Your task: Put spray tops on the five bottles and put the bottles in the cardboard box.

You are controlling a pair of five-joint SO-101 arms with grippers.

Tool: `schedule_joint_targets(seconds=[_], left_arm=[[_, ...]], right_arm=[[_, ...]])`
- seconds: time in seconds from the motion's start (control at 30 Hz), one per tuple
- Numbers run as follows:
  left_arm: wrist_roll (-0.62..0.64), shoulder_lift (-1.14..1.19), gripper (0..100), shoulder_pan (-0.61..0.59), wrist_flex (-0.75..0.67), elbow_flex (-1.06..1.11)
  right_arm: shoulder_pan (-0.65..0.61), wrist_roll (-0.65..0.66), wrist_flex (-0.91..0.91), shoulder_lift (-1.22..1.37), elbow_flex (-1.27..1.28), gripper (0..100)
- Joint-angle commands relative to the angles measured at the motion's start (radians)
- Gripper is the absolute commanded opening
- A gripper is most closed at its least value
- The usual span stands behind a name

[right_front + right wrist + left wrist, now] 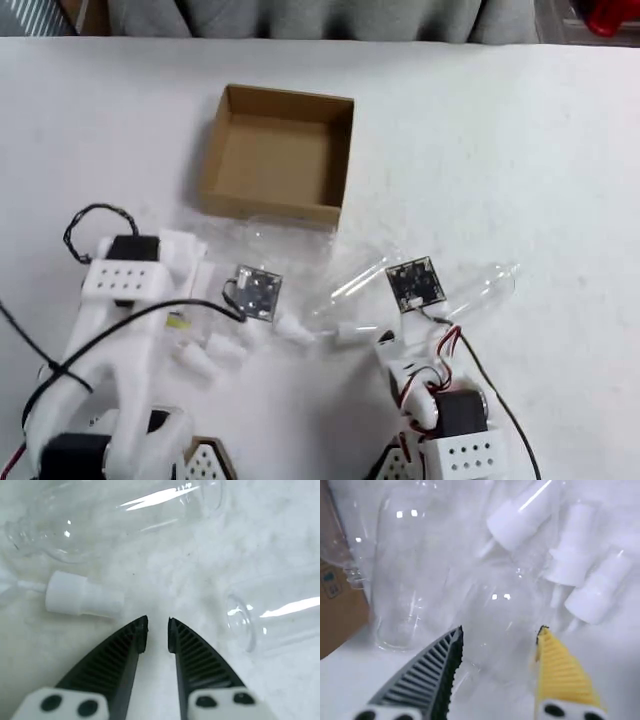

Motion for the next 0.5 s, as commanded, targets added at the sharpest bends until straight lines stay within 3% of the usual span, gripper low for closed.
schedule_joint_targets(seconds=[0.0, 0.13, 0.47], left_arm=[[-0.003, 0.044, 24, 0.012, -0.091, -0.014], [-0.003, 0.091, 24, 0.018, -0.153, 0.008], [-0.003, 0.177, 26, 0.087, -0.158, 0.008]], right_arm=[[0.001, 0.006, -0.019, -0.008, 0.008, 4.3], [0.001, 0.006, -0.019, -0.008, 0.008, 4.4], [0.001, 0.006, -0.021, -0.008, 0.008, 4.5]])
